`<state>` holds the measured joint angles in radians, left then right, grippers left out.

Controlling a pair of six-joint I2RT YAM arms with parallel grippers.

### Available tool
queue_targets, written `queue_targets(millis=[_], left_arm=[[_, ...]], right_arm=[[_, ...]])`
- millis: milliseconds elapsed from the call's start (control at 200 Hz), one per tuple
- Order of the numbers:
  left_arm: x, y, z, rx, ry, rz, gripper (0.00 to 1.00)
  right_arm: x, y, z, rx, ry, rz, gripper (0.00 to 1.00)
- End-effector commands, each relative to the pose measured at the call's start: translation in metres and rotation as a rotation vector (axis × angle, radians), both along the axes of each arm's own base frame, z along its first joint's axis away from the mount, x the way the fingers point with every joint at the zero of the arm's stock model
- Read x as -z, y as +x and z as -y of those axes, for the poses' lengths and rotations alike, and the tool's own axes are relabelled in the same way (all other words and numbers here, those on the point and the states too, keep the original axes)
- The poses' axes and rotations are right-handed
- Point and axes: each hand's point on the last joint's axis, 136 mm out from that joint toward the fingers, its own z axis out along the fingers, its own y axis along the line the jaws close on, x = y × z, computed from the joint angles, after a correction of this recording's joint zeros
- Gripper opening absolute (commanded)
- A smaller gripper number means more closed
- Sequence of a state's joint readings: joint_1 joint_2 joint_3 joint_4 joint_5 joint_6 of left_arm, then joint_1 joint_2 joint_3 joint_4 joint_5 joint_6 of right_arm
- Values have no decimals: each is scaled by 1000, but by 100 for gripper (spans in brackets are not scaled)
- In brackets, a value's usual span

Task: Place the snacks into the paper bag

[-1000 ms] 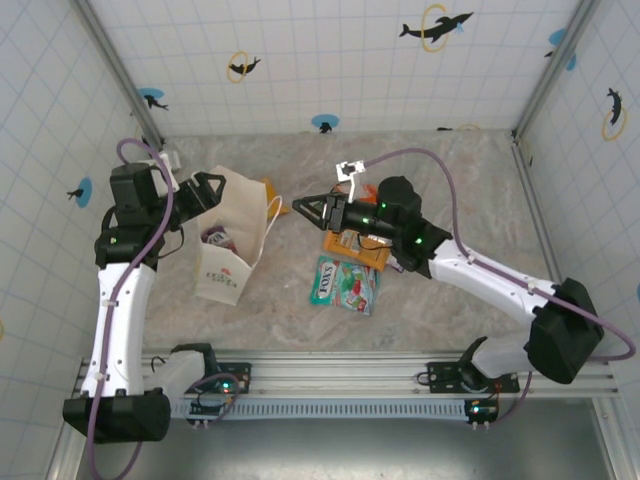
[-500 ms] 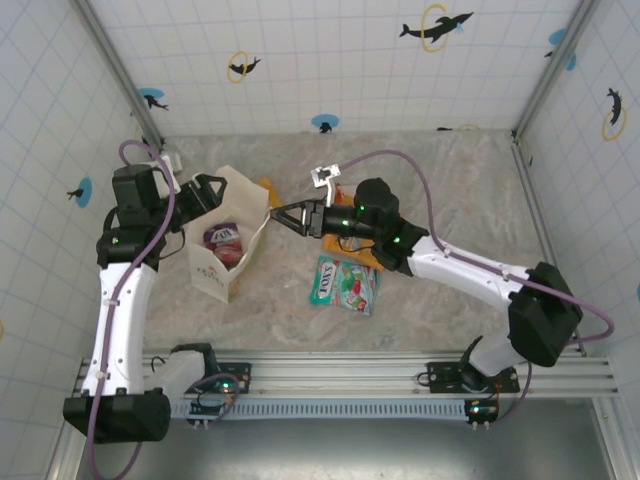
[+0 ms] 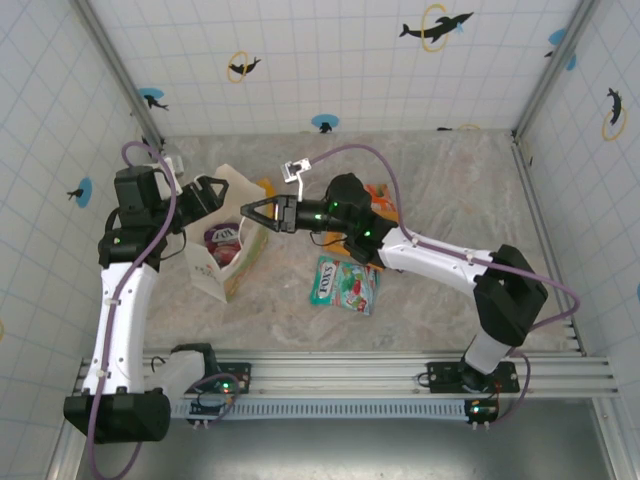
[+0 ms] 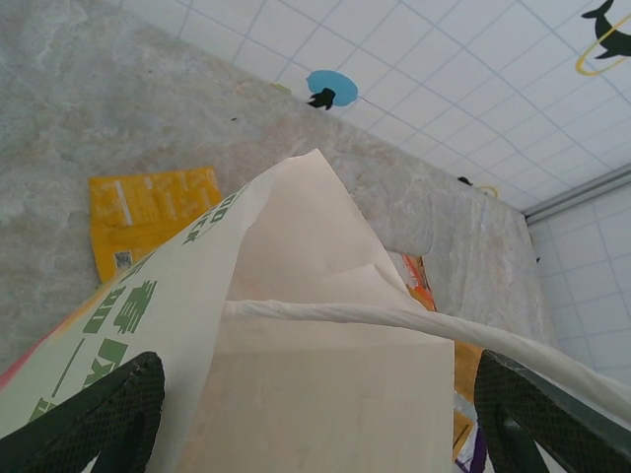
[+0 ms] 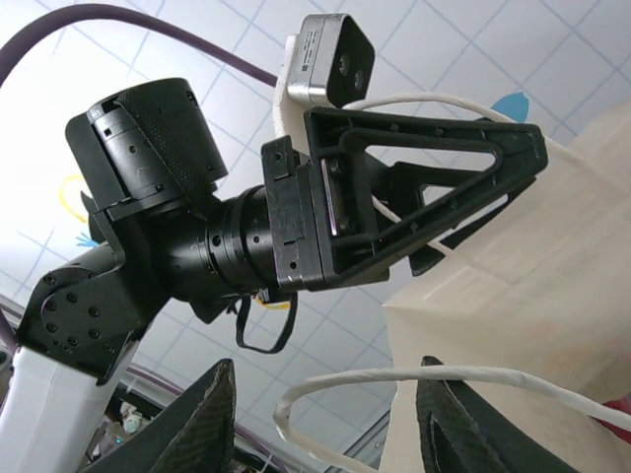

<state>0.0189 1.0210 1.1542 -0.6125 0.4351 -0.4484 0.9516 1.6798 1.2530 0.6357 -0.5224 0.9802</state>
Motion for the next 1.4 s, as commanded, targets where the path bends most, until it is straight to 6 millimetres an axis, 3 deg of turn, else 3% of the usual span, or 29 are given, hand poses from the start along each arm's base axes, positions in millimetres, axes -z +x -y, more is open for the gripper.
queue_targets(millis=[0, 80, 195, 280, 400, 545, 616, 696, 776, 876, 1091, 1216, 1396], left_arm=[[-4, -1, 3, 26, -3, 23, 84], [-3, -2, 5, 34, -8, 21, 84], [-6, -3, 9, 60, -19, 28, 84], [-8, -5, 13, 86, -33, 37, 84], [-8, -6, 19, 122, -52, 34, 84], [-10, -5, 24, 140, -82, 46, 84], [-8, -4, 26, 148, -100, 47, 84], [-4, -1, 22, 126, -84, 35, 83], [1, 2, 18, 103, -57, 23, 84], [2, 4, 14, 86, -40, 20, 84], [2, 5, 14, 84, -40, 23, 83], [3, 5, 15, 90, -45, 24, 83], [5, 6, 17, 106, -54, 12, 83]], right_arm=[[-29, 4, -1, 18, 82, 43, 49], [-32, 10, 2, 48, 89, 44, 42], [-35, 22, 13, 104, 95, 49, 18], [-38, 29, 22, 145, 87, 66, 6], [-41, 34, 37, 195, 70, 86, 0], [-41, 39, 50, 255, 44, 105, 0], [-36, 36, 52, 263, 19, 106, 5], [-27, 29, 54, 253, -3, 86, 18], [-18, 16, 56, 236, -16, 58, 34], [-10, -4, 54, 199, -24, 27, 43], [0, -34, 36, 127, -18, -22, 50], [7, -33, 21, 108, -9, -46, 52], [-3, -26, -3, 80, 13, -32, 53]])
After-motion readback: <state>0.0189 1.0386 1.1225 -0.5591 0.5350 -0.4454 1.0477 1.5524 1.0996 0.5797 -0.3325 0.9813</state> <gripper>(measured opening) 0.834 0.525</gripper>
